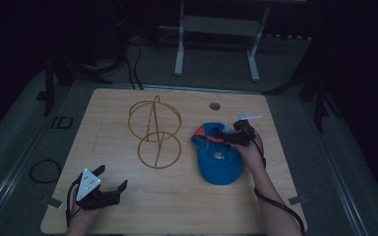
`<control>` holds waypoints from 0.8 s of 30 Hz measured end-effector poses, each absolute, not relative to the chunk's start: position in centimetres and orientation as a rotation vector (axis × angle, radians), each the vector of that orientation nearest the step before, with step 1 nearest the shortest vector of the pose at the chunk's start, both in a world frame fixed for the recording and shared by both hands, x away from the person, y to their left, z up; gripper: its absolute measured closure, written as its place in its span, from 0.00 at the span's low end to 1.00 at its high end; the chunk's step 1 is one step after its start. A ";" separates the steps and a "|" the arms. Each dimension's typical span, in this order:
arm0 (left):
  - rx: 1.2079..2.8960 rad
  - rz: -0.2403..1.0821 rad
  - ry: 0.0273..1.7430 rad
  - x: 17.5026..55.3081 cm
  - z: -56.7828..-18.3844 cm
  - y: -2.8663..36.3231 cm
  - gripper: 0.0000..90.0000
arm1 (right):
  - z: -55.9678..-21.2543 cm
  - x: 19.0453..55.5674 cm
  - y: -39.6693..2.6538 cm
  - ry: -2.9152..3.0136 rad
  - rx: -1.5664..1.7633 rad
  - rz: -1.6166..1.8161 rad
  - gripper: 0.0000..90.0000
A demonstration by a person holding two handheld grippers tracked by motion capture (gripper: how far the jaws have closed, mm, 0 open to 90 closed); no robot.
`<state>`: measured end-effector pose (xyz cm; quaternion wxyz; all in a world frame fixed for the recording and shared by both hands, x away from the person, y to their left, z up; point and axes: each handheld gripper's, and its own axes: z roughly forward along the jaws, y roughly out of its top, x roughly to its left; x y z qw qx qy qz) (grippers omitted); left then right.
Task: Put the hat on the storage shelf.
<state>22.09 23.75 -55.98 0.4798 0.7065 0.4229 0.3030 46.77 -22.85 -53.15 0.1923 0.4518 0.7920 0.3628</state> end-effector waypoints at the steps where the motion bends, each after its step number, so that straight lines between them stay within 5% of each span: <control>1: 1.724 0.739 1.032 22.1 -56.0 23.8 0.07 | -53.2 46.8 -22.9 2.223 1.268 1.018 0.26; 15: 1.719 0.724 1.037 22.2 -56.1 23.9 0.07 | -55.1 48.0 -21.9 2.299 1.266 0.872 0.28; 24: 1.724 0.726 1.040 22.2 -56.1 24.0 0.07 | -55.2 47.7 -21.6 2.367 1.186 0.846 0.53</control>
